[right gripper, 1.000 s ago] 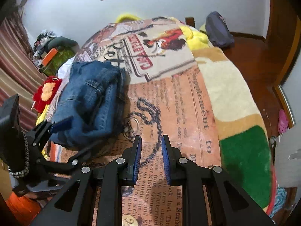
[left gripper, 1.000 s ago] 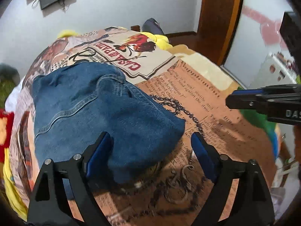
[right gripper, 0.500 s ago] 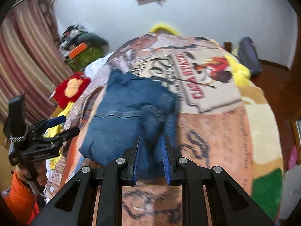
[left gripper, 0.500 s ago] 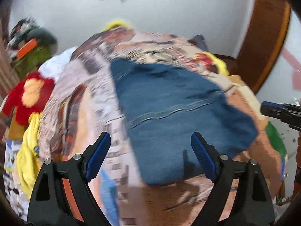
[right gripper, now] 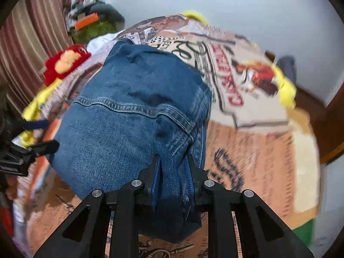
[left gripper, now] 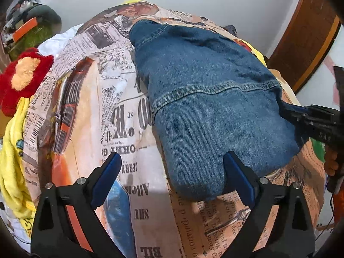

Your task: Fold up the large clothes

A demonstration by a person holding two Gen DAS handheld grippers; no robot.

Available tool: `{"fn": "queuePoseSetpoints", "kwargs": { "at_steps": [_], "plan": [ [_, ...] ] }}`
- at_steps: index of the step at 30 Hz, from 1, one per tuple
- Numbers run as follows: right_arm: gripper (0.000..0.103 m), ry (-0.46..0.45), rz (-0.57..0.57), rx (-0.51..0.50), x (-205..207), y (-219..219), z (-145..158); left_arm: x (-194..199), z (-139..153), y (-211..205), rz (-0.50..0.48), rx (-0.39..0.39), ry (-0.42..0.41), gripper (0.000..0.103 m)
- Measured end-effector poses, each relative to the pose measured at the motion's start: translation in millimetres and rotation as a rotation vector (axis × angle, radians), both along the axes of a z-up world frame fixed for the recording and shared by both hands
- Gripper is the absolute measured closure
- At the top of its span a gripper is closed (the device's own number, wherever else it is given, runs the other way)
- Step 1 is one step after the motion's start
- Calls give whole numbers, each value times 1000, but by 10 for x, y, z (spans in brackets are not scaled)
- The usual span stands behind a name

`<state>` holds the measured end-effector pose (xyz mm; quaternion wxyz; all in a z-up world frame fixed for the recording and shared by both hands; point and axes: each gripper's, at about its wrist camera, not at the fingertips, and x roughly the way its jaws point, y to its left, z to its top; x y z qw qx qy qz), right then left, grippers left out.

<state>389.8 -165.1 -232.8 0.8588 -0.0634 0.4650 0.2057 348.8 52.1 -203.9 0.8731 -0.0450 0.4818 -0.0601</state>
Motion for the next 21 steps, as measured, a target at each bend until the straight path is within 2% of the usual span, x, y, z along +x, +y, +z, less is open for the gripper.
{"fn": "queuePoseSetpoints", "kwargs": {
  "at_steps": [1, 2, 3, 7, 10, 13, 17, 21],
  "plan": [
    [29, -5, -42, -13, 20, -87, -26, -16, -8, -2, -1, 6, -3, 6],
    [15, -34, -93, -52, 26, -153, -34, -51, -16, -7, -4, 14, -6, 6],
    [7, -64, -119, -66, 15, -229, -47, -72, -16, -1, -7, 14, -5, 6],
    [7, -6, -120, -13, -21, -468, -131, -184, -43, 53, -18, 39, 19, 2],
    [7, -9, -148, -21, -71, -593, -59, -289, -21, 83, -14, 116, 21, 3],
    [7, -12, -161, -20, -114, -660, 68, -348, 86, 140, 5, 197, -18, 3],
    [7, -2, -151, 64, -116, -681, 266, -301, 313, 249, 19, 186, -69, 3],
    [7, -12, -105, 165, -21, -542, 466, -54, 502, 287, 26, 153, -121, 3]
  ]
}}
